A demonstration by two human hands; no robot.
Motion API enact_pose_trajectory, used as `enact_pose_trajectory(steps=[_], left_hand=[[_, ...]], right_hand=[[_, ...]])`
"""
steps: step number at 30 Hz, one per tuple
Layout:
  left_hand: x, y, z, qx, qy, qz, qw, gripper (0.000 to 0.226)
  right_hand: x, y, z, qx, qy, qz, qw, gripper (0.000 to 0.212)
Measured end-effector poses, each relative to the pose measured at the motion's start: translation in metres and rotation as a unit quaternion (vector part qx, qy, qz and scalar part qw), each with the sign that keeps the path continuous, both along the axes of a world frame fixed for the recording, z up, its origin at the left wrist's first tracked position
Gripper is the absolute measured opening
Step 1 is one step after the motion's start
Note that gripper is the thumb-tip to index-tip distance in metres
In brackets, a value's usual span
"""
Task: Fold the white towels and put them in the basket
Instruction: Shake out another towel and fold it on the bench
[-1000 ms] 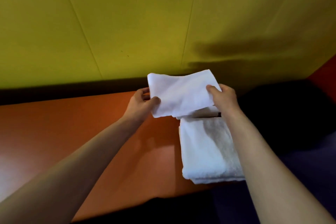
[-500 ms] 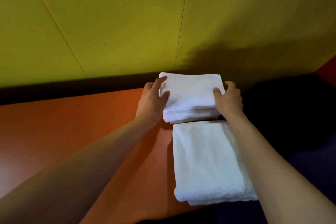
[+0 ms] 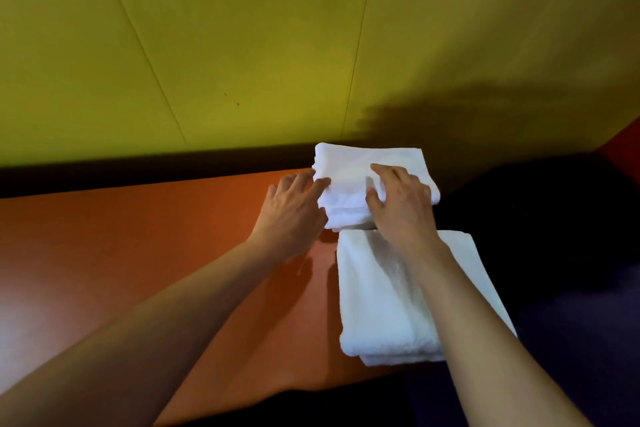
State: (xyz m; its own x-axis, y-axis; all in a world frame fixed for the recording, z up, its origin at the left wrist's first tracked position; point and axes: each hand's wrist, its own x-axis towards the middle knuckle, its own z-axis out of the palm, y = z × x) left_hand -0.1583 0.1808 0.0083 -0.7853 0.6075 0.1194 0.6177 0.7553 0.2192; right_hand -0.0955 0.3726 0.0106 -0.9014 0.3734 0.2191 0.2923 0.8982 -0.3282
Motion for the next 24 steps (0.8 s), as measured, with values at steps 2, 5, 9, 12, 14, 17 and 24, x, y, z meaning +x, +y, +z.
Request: enact_pose_trajectory(steps=[2,5,9,12,14,17,24], left_hand=[[0.011,-0.017,0.010,-0.002,0.016,0.005,1.000,0.055],[0.029,-0.048,0.027,-0.003,0.033,0.016,0.999,0.053],[0.054,-0.096,0.047,0.004,0.055,0.040,0.998,0.050],[0.071,-0.133,0.060,0.006,0.062,0.063,0.996,0.047],[0.083,-0.158,0.067,0.007,0.066,0.079,0.995,0.045],[0.100,-0.196,0.074,0.009,0.074,0.102,0.992,0.043],[0.130,-0.289,0.079,0.025,0.076,0.183,0.980,0.042]], right_hand=[[0.007,-0.021,0.008,-0.011,0.015,0.036,0.999,0.044],[0.019,-0.051,0.021,-0.019,0.040,0.071,0.996,0.043],[0.036,-0.097,0.036,-0.024,0.051,0.104,0.993,0.043],[0.046,-0.129,0.046,-0.028,0.060,0.126,0.990,0.044],[0.051,-0.152,0.053,-0.035,0.068,0.140,0.987,0.043],[0.057,-0.188,0.061,-0.038,0.066,0.166,0.983,0.043],[0.059,-0.280,0.064,-0.043,0.041,0.234,0.971,0.046]])
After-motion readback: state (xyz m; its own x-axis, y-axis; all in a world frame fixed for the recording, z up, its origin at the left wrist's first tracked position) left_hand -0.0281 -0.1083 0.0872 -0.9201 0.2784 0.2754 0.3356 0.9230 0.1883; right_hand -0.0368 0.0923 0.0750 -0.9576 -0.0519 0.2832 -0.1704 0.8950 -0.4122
